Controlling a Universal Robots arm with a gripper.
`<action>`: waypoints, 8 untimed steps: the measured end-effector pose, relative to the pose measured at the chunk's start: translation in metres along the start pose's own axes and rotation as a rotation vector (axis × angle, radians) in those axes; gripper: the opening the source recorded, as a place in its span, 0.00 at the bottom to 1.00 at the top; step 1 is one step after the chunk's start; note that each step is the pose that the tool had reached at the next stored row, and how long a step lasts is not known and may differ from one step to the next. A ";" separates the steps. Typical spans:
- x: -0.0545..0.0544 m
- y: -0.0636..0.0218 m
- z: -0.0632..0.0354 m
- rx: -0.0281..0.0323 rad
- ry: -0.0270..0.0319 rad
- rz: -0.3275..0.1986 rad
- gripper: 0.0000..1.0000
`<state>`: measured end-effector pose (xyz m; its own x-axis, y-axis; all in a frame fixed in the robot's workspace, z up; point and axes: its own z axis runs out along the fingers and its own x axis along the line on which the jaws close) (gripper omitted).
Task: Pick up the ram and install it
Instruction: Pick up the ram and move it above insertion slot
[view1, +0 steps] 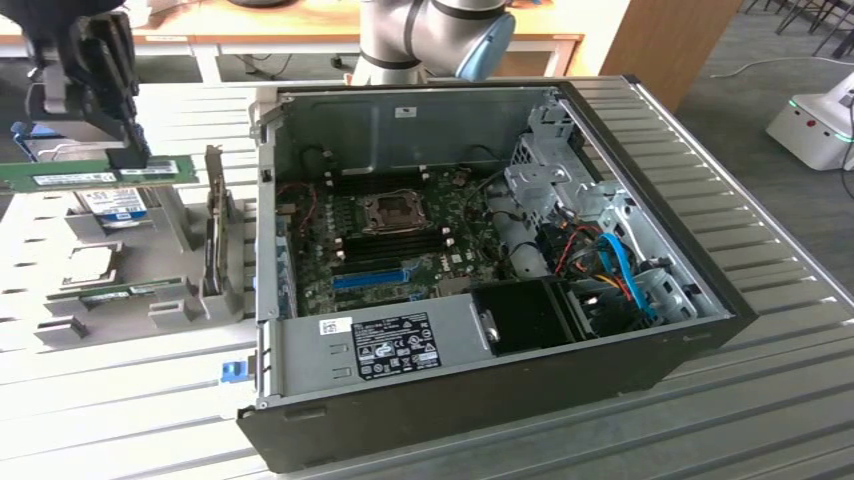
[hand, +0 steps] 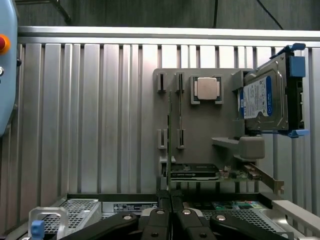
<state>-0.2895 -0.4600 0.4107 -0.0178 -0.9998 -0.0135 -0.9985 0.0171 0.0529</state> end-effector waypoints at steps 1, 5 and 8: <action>0.000 -0.0030 -0.0002 -0.0001 0.0000 0.000 0.12; 0.000 -0.0151 -0.0008 -0.0004 0.0000 0.000 0.12; 0.000 -0.0244 -0.0013 -0.0007 0.0000 0.000 0.12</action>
<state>-0.2651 -0.4600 0.4107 -0.0177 -0.9998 -0.0135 -0.9984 0.0170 0.0535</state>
